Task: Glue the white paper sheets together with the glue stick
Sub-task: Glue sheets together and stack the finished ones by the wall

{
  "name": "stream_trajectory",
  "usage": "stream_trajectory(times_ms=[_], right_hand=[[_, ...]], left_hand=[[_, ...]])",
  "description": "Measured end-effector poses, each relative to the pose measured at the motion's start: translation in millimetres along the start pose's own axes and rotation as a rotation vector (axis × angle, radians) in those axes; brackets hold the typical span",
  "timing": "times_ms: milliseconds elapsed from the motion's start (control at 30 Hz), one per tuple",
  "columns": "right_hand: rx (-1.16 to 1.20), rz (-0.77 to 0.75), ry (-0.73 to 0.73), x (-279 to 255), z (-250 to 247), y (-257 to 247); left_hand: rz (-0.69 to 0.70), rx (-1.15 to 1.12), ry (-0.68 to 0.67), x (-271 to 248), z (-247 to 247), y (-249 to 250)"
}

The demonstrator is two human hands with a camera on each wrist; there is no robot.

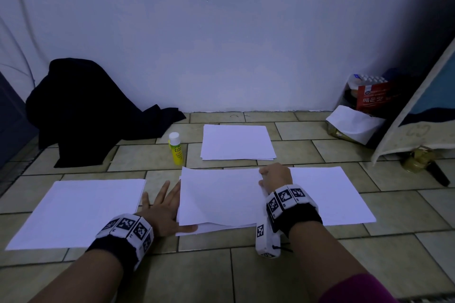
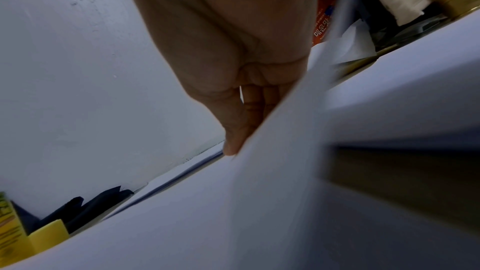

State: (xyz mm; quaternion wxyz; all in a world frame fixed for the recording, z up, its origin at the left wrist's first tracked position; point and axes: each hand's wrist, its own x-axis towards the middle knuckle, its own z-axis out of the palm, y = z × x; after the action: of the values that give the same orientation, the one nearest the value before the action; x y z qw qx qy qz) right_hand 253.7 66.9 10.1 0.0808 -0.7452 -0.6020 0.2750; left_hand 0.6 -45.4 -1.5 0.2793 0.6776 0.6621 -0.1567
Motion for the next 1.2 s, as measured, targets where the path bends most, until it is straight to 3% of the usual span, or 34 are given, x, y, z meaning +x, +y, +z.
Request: stream_trajectory(times_ms=[333,533,667,800,1033,1200], right_hand=[[-0.117,-0.001,-0.023,-6.3,0.6,-9.5],[-0.317,-0.233,0.009,-27.8,8.3,-28.1],[-0.301,-0.45,-0.225,-49.9,23.0,-50.1],[-0.469,-0.533,-0.434,-68.7,47.6,-62.1],[-0.587,-0.544,-0.49,-67.2,56.9,-63.1],[-0.545,-0.559,-0.431,-69.6,64.6,-60.6]], left_hand=[[-0.028,0.048,-0.034,1.7,0.6,-1.6],[-0.034,0.069,-0.016,-0.1,2.1,-1.6],[-0.032,0.102,-0.021,1.4,1.8,-0.6],[-0.052,0.125,-0.016,0.0,3.6,0.8],[-0.004,0.046,-0.017,-4.2,-0.8,-3.3],[0.016,0.079,-0.041,-10.4,-1.0,-0.8]])
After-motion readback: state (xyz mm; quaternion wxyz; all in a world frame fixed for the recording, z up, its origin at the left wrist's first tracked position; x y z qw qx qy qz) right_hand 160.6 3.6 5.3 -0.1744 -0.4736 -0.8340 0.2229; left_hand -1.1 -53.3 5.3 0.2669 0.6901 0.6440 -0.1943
